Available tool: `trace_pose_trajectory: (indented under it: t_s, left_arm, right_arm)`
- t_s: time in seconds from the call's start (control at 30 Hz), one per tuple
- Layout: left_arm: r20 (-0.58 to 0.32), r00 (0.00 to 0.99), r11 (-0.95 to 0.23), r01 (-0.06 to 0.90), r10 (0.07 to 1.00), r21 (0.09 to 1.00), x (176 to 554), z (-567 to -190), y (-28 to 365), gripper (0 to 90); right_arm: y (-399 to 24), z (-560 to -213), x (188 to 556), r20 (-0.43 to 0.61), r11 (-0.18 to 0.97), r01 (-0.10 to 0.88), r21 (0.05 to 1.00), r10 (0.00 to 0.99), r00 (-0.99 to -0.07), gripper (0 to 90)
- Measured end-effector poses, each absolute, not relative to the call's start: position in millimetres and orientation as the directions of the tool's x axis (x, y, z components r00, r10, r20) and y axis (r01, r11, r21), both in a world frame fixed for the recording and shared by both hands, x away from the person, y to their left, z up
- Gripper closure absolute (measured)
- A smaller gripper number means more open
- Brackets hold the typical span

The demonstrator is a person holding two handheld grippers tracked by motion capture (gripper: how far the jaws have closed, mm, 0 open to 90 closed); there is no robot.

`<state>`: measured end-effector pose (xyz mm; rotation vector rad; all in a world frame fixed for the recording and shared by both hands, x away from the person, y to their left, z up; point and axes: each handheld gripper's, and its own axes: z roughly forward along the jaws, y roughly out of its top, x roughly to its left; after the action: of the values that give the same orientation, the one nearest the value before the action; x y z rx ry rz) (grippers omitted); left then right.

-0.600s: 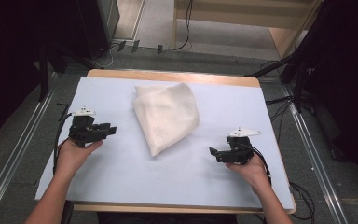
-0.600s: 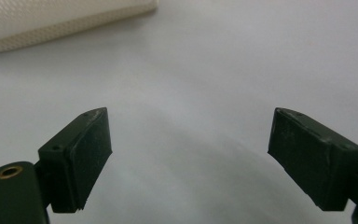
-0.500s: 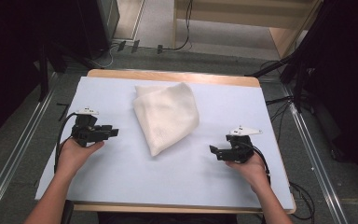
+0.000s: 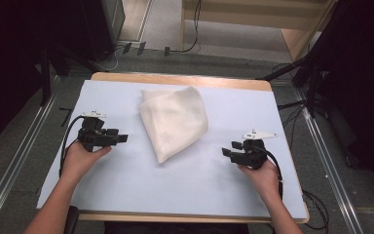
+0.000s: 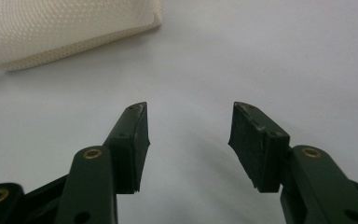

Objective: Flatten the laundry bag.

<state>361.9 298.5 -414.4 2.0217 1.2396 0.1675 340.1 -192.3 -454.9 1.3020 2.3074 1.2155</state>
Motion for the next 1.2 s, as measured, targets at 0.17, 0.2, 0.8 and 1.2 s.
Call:
trace_pose_trajectory:
  t_s: [0.17, 0.2, 0.8, 1.2]
  left_arm:
    - [-0.259, 0.526, -0.258, 0.717, 0.810, 0.648, 362.8, -415.1, 298.2, 43.6]
    - [-0.257, 0.528, -0.260, 0.715, 0.809, 0.649, 362.5, -414.9, 298.4, 43.6]
    - [-0.265, 0.507, -0.233, 0.719, 0.820, 0.654, 361.0, -412.4, 306.3, 43.2]
    - [-0.256, 0.502, -0.233, 0.718, 0.826, 0.656, 355.4, -411.5, 311.3, 42.8]
  right_arm:
    - [-190.8, -454.8, 338.5, 0.179, 0.273, 0.597, 0.755, 0.789, -0.588, 48.4]
    - [-190.0, -454.6, 338.3, 0.180, 0.272, 0.597, 0.755, 0.790, -0.587, 48.5]
    - [-186.8, -448.2, 340.5, 0.248, 0.237, 0.634, 0.736, 0.777, -0.578, 58.8]
    - [-182.1, -446.5, 344.6, 0.248, 0.238, 0.632, 0.737, 0.775, -0.582, 61.0]
